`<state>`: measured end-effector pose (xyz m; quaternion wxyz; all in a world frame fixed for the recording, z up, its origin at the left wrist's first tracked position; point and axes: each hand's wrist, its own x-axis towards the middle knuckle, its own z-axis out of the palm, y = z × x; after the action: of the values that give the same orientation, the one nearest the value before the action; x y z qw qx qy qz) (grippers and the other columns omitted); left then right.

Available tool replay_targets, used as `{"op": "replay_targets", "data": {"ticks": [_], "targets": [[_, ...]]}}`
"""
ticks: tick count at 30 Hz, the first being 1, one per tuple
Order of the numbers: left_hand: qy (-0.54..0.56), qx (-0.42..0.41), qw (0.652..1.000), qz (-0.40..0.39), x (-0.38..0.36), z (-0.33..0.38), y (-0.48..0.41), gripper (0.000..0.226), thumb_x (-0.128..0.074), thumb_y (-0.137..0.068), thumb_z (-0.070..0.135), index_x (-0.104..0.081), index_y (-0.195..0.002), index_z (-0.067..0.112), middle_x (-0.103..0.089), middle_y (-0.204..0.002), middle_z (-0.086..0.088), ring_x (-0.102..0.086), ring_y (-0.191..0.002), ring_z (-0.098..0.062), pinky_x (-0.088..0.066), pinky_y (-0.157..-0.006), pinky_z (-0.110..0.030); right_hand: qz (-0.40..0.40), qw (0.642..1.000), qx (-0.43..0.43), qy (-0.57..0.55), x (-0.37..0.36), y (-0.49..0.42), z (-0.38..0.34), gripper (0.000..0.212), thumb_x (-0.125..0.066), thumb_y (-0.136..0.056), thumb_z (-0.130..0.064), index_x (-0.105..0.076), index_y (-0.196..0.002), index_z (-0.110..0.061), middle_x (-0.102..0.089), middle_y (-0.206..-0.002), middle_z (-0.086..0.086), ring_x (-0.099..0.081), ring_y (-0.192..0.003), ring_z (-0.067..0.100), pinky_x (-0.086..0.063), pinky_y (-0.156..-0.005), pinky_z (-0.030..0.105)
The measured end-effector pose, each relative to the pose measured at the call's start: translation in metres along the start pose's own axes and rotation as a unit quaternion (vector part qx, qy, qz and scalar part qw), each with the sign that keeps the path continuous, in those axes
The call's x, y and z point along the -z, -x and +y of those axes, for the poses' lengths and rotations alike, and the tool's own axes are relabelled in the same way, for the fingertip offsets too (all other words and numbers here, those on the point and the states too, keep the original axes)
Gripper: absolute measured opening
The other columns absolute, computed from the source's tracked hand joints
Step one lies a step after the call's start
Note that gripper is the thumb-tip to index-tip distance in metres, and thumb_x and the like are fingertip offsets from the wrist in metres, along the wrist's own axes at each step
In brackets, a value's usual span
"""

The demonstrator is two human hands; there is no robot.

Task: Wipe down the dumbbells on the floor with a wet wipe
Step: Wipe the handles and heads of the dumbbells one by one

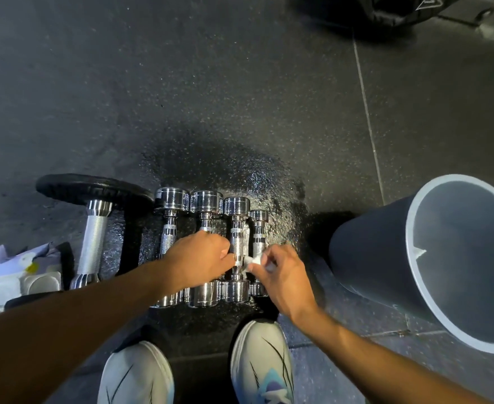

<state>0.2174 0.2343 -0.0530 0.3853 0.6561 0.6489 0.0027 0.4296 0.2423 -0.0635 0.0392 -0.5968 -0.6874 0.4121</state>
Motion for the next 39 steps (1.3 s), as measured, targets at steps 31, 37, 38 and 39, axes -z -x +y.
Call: {"op": "replay_targets", "data": {"ticks": [31, 37, 38, 39], "targets": [[0.074, 0.116, 0.990, 0.045, 0.035, -0.018, 0.016, 0.014, -0.055, -0.095, 0.011, -0.068, -0.090, 0.014, -0.070, -0.084, -0.004, -0.069, -0.077, -0.023, -0.059, -0.069, -0.046, 0.035, 0.940, 0.298, 0.164, -0.002, -0.051, -0.024, 0.030, -0.071, -0.095, -0.012, -0.074, -0.122, -0.024, -0.069, -0.129, -0.008, -0.062, -0.111, 0.013, -0.054, -0.099, 0.025], [0.068, 0.090, 0.992, 0.048, 0.033, -0.021, 0.027, 0.015, -0.054, -0.099, 0.021, -0.066, -0.090, 0.020, -0.069, -0.079, 0.003, -0.067, -0.071, -0.015, -0.060, -0.065, -0.039, -0.040, 0.918, 0.341, 0.198, -0.010, -0.011, -0.016, 0.028, -0.077, -0.088, -0.016, -0.077, -0.114, -0.026, -0.073, -0.116, -0.011, -0.063, -0.098, 0.011, -0.059, -0.082, 0.020], [0.071, 0.082, 0.993, 0.056, 0.031, -0.019, 0.028, 0.015, -0.053, -0.100, 0.025, -0.064, -0.090, 0.023, -0.066, -0.078, 0.006, -0.065, -0.068, -0.011, -0.059, -0.063, -0.035, -0.026, 0.923, 0.335, 0.189, -0.009, -0.021, -0.018, 0.025, -0.076, -0.090, -0.016, -0.077, -0.113, -0.024, -0.073, -0.116, -0.009, -0.063, -0.100, 0.012, -0.058, -0.084, 0.021], [0.066, 0.070, 0.993, 0.064, 0.029, -0.017, 0.029, 0.014, -0.052, -0.101, 0.027, -0.062, -0.092, 0.024, -0.064, -0.080, 0.007, -0.063, -0.068, -0.009, -0.058, -0.063, -0.033, -0.007, 0.929, 0.324, 0.179, -0.008, -0.033, -0.022, 0.023, -0.073, -0.093, -0.016, -0.077, -0.115, -0.023, -0.073, -0.118, -0.007, -0.063, -0.103, 0.013, -0.058, -0.087, 0.022]]}}
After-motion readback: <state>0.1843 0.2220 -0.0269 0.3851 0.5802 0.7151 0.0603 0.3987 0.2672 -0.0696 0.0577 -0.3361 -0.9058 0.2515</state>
